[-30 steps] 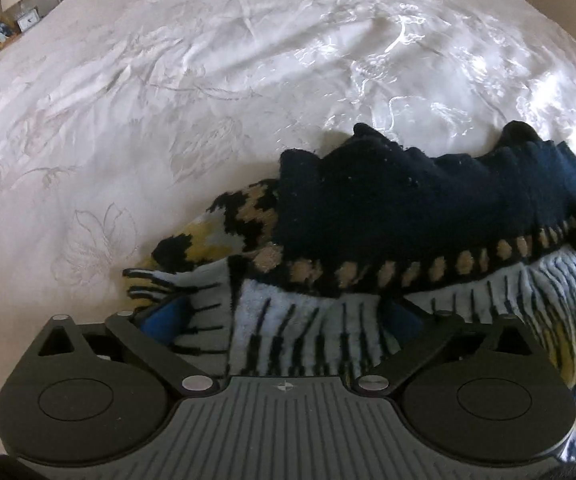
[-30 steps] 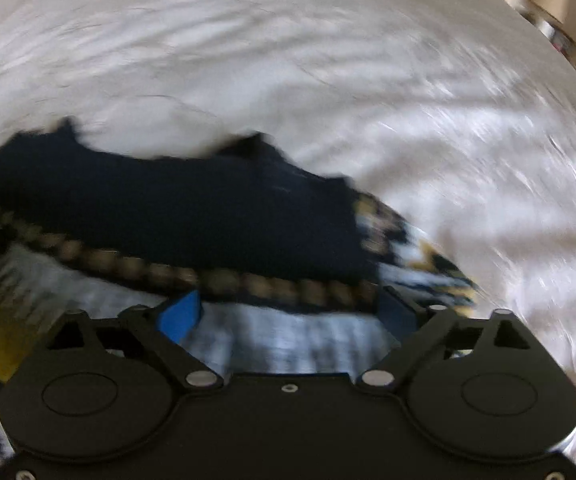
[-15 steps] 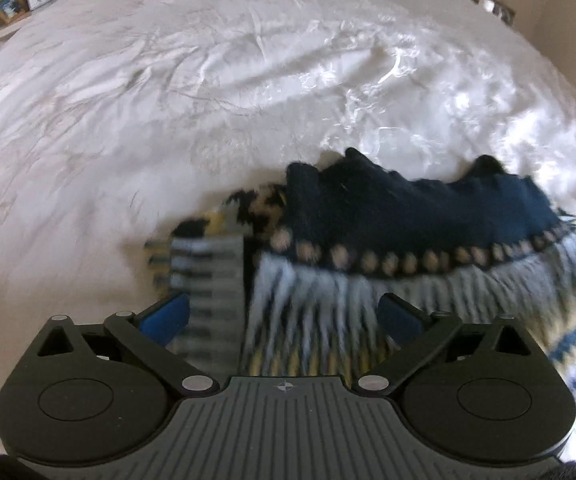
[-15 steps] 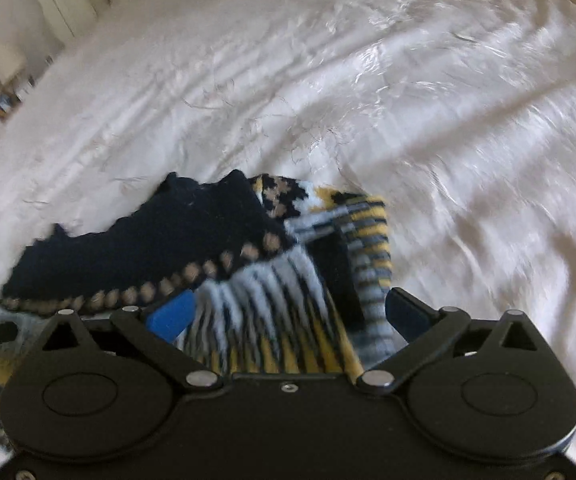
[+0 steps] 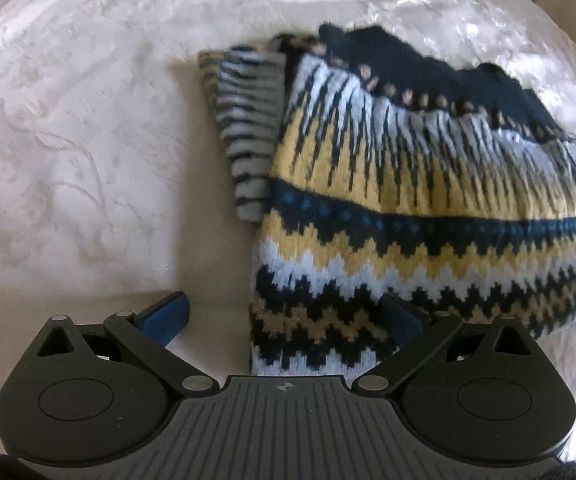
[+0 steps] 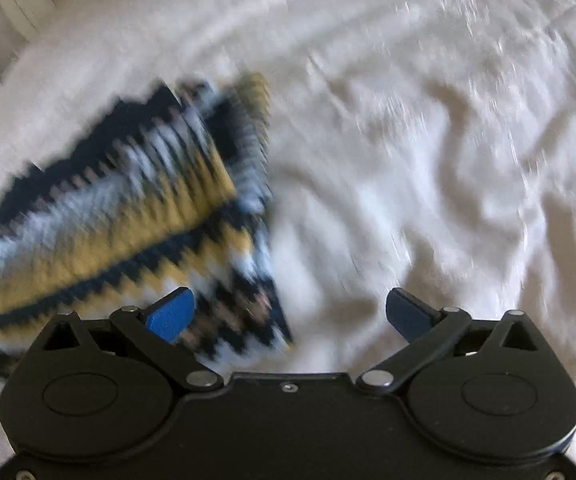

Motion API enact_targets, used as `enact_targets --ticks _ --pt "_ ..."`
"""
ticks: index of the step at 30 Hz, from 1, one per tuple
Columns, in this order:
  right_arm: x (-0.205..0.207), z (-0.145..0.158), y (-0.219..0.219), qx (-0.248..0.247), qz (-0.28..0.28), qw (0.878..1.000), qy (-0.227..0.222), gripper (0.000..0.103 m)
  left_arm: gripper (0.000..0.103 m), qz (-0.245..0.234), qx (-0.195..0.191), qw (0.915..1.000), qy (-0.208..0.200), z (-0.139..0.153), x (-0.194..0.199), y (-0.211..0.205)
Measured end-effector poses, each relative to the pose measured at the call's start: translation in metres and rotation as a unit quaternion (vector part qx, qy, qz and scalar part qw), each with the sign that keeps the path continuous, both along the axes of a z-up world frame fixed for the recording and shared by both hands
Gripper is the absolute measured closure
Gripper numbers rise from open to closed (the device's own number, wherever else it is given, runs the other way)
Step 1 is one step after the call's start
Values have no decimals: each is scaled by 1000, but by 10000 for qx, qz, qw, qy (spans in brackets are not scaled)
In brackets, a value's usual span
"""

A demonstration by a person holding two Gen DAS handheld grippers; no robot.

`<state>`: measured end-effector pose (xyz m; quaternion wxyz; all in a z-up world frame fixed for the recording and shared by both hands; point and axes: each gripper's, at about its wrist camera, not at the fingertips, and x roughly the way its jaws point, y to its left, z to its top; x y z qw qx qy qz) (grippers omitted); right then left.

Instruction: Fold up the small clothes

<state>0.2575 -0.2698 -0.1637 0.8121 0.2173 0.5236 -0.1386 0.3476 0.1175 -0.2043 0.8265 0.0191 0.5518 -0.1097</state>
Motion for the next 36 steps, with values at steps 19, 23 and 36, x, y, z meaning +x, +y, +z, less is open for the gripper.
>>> enact_targets --ticks 19,23,36 --pt "77 -44 -22 1643 1025 9810 -147 0 1 277 -172 9986 -405 52 0 -95" --pt "82 -45 -21 1594 1341 9780 -88 0 1 267 -35 9992 -292 46 35 -123" --pt "78 -49 -41 2111 1358 9676 -267 0 1 -222 937 9953 67 -5 125 -202"
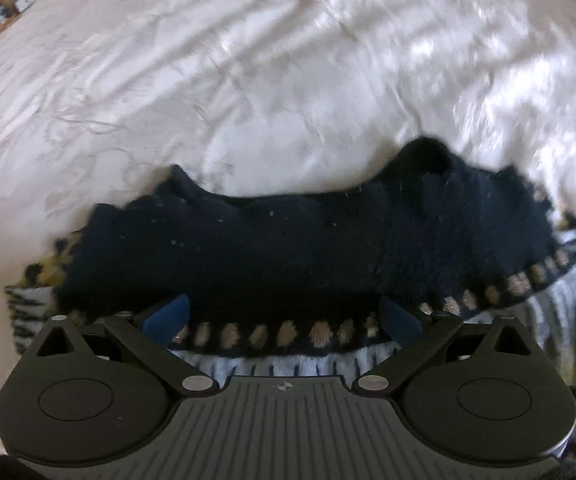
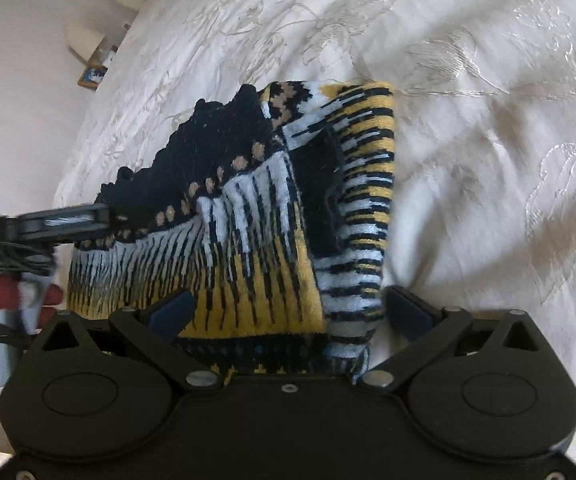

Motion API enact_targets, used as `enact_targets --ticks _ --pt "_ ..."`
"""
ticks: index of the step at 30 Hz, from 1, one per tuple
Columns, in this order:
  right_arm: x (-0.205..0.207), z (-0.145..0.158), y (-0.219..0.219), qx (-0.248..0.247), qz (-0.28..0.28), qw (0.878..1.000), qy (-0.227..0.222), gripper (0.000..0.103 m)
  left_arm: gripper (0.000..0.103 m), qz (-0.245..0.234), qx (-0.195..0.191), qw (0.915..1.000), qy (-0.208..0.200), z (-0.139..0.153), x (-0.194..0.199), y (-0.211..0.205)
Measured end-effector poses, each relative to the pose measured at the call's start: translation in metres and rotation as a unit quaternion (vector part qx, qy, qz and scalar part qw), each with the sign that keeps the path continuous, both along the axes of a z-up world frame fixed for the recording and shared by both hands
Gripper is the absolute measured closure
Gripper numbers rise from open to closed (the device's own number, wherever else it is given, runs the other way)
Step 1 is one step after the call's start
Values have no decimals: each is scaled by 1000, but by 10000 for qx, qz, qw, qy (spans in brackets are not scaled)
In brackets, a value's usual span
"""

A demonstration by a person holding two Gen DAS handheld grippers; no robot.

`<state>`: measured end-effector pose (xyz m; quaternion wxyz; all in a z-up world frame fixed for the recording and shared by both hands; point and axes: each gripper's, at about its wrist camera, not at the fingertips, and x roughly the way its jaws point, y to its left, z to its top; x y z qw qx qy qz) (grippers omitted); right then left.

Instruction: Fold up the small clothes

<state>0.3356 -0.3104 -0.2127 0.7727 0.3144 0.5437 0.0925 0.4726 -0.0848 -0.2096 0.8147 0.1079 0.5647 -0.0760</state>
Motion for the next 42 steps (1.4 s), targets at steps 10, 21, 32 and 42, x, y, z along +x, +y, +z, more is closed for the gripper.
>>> enact_targets --ticks 10,21,32,42 --pt "1 0 4 -115 108 9998 -78 0 0 24 -61 9999 157 -18 6 -1" --pt "1 1 7 -159 96 9998 -88 0 0 124 -52 9998 161 -19 13 -2" --pt "1 -1 7 -142 50 9998 -89 0 35 323 -263 9984 -381 26 19 14" --pt "-2 -2 4 -75 -32 9998 -158 0 35 34 -40 9985 -536 44 -61 12"
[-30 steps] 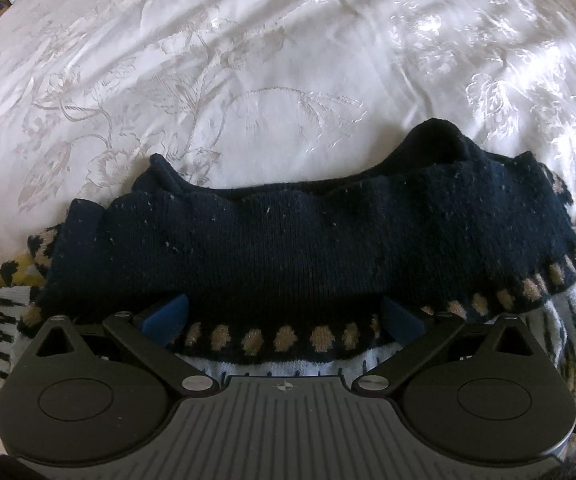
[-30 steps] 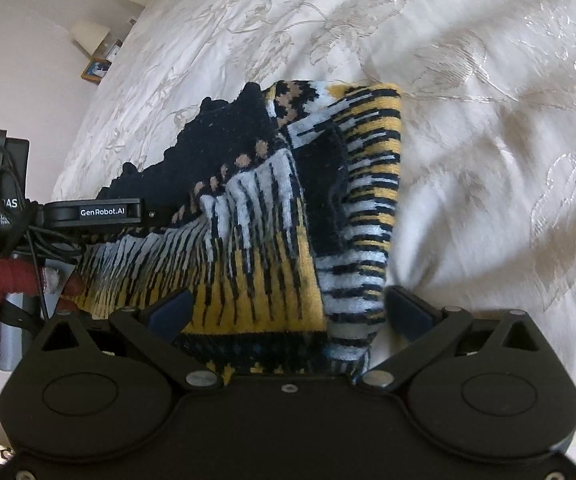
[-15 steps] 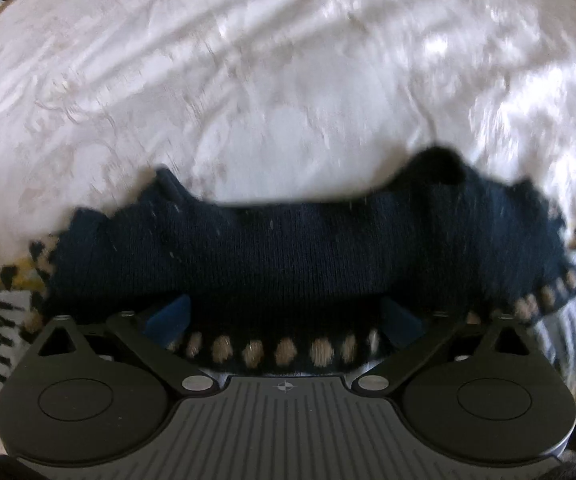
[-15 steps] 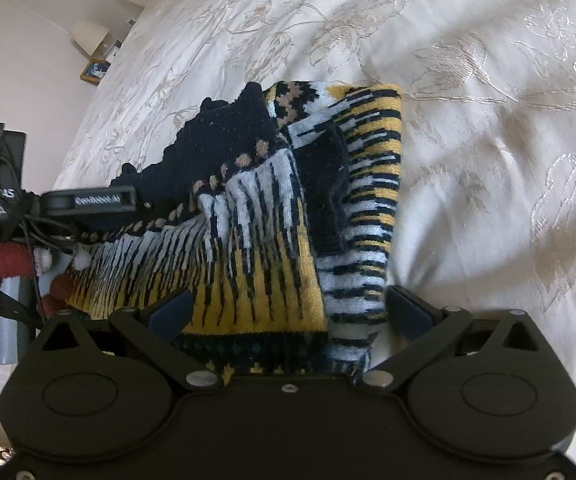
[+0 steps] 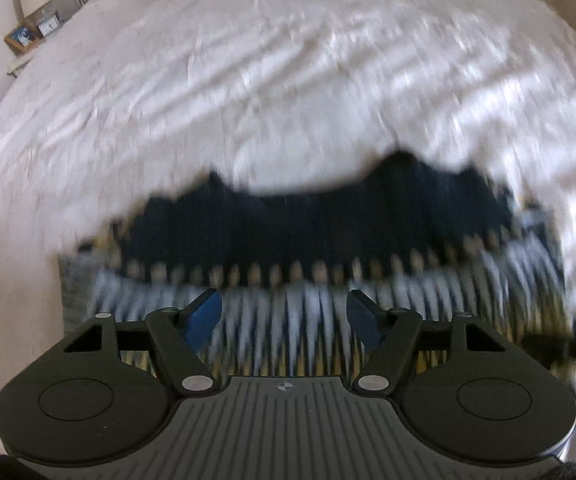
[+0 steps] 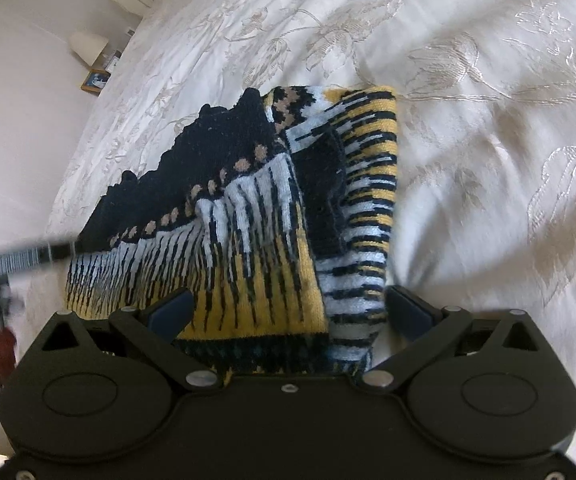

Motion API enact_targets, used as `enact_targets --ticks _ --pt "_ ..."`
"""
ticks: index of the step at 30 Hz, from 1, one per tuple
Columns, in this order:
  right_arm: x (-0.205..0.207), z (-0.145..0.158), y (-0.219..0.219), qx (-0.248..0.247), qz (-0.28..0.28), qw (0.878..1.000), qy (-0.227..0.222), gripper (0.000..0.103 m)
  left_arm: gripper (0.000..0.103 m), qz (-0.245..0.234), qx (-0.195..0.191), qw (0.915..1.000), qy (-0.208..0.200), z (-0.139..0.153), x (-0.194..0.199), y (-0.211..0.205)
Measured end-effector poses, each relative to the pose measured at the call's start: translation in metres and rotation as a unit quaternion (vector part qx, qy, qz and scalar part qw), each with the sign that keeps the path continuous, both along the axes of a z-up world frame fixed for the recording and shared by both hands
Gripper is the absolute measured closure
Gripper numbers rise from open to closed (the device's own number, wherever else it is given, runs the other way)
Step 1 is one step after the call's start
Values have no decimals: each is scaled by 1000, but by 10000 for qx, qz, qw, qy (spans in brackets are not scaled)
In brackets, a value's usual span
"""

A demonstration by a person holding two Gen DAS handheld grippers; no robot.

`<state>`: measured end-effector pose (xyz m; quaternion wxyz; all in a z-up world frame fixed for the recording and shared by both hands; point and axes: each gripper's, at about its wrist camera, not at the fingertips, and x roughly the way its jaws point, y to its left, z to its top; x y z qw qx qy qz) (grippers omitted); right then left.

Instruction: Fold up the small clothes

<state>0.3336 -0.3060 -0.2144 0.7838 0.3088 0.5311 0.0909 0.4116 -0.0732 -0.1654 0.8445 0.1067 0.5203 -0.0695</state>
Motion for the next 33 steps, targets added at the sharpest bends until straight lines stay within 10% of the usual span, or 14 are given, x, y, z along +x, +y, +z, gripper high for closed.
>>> enact_targets --ticks 9,22,25,33 --pt "-1 -1 -7 155 26 9999 -15 0 29 234 58 9985 501 -44 -9 8" --pt "10 -9 -33 965 -194 9951 -5 2 31 102 141 9993 323 -15 -25 11" --pt "12 -9 -39 1065 -165 9942 24 44 31 114 62 9997 212 5 -51 19" --pt "16 6 -24 484 -4 9988 122 72 31 278 45 9995 165 39 -117 36"
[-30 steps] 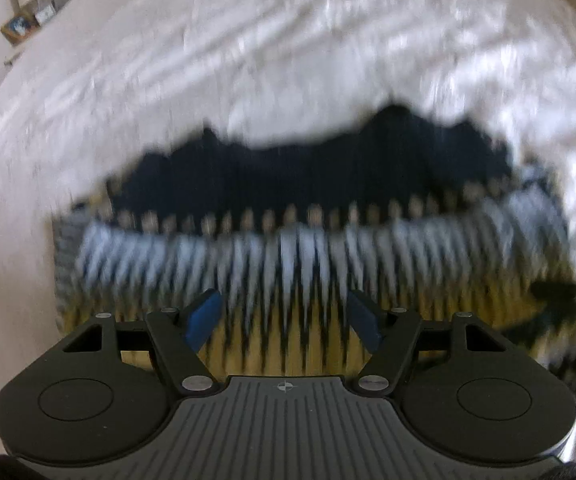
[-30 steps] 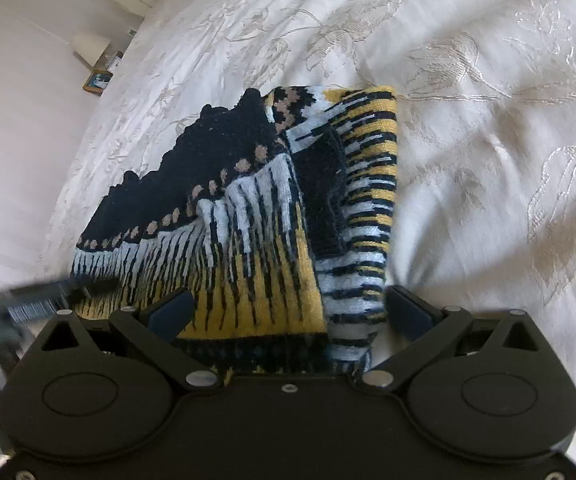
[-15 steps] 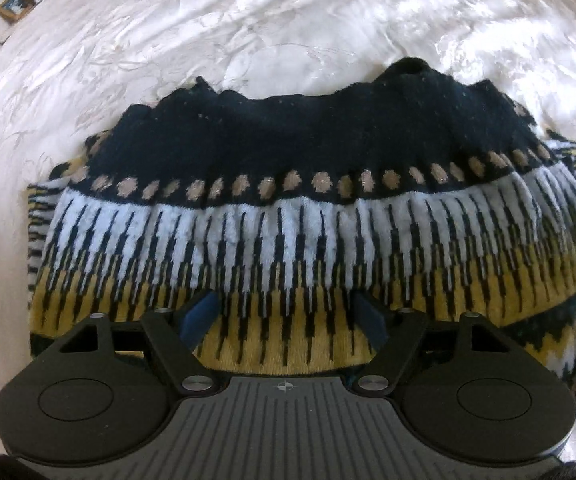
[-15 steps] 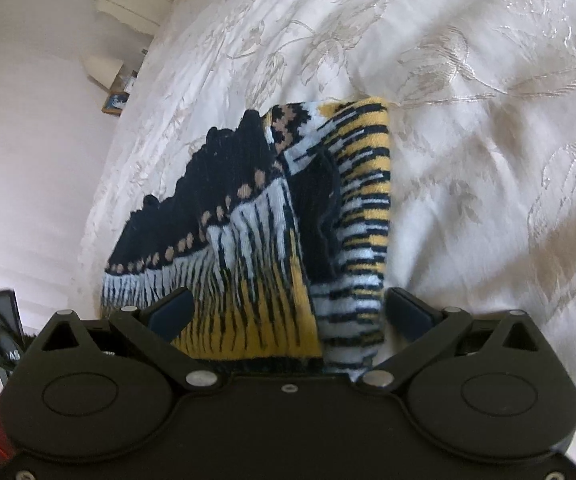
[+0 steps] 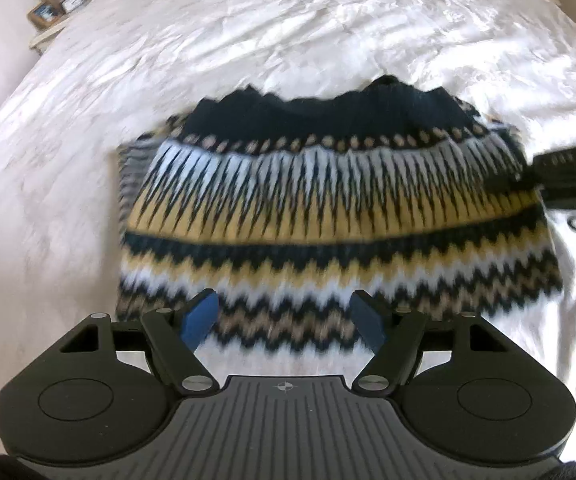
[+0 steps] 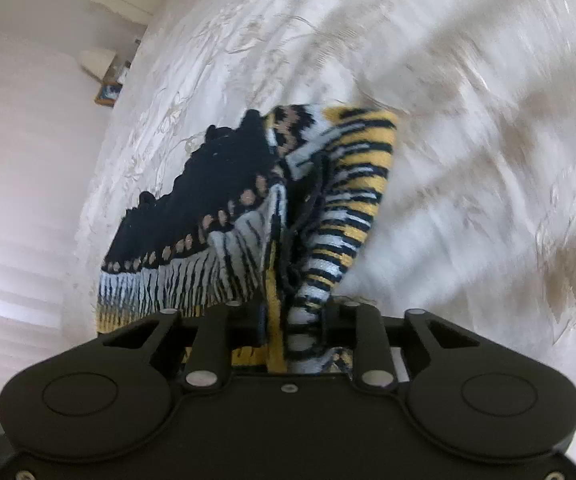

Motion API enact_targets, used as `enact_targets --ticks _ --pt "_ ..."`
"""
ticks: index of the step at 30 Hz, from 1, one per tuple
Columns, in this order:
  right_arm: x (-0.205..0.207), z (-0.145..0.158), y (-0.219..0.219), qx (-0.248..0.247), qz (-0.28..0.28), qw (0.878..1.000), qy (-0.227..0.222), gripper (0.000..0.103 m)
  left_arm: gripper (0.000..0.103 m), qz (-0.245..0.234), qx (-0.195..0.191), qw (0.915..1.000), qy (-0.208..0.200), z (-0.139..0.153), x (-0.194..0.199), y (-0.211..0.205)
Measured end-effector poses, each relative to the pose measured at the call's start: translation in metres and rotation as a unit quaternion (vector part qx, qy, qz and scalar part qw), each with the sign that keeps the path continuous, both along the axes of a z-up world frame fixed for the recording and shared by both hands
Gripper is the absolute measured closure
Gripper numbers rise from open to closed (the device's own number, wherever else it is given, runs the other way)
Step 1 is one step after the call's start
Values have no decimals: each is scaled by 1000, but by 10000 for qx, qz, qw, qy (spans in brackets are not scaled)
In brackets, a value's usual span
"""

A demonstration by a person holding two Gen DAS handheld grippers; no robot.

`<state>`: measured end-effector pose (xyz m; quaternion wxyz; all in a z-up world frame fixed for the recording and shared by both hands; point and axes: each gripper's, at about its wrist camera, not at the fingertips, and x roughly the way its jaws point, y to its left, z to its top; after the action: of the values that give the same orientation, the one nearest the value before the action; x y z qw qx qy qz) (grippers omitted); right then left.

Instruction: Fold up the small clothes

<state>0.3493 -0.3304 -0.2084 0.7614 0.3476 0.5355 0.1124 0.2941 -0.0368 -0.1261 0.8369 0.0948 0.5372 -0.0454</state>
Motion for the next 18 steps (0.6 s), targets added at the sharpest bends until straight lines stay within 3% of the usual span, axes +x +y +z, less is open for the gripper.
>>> enact_targets --ticks 6,18 --pt "5 46 23 -420 140 9989 -140 73 31 232 -243 9993 175 -3 -30 22" --pt "32 126 109 -436 124 9976 -525 74 31 385 -816 9959 -38 1 -45 89"
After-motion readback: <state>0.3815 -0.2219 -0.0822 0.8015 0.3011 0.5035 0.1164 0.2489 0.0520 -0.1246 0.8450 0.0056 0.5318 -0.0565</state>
